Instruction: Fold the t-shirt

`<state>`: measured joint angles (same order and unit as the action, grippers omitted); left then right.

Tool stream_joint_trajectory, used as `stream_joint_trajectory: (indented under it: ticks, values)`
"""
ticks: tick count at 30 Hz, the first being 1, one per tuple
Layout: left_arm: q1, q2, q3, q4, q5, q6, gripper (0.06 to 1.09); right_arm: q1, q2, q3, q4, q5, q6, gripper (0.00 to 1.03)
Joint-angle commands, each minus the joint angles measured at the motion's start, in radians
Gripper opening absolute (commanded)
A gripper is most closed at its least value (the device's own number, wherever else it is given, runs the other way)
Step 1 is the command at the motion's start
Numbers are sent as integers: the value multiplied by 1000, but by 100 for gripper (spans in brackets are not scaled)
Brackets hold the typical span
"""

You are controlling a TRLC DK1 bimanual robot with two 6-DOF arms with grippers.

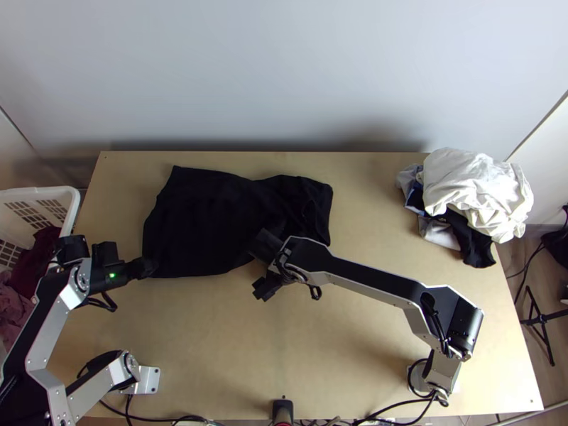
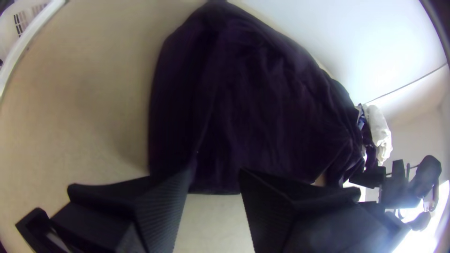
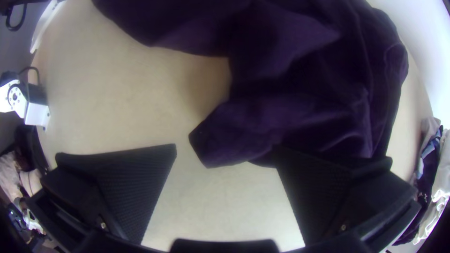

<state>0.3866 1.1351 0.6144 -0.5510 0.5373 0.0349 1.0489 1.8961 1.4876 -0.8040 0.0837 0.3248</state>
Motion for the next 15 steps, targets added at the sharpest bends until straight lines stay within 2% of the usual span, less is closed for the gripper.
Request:
stream_joint_trajectory:
  ticks: [1,15]
  values:
    - [21,12,13,23,-5,10,60,3,-2,5,-9,1,2,94]
    - [-32,43,-38,69,-46,39,60,17,3,0,-9,-1,3,94]
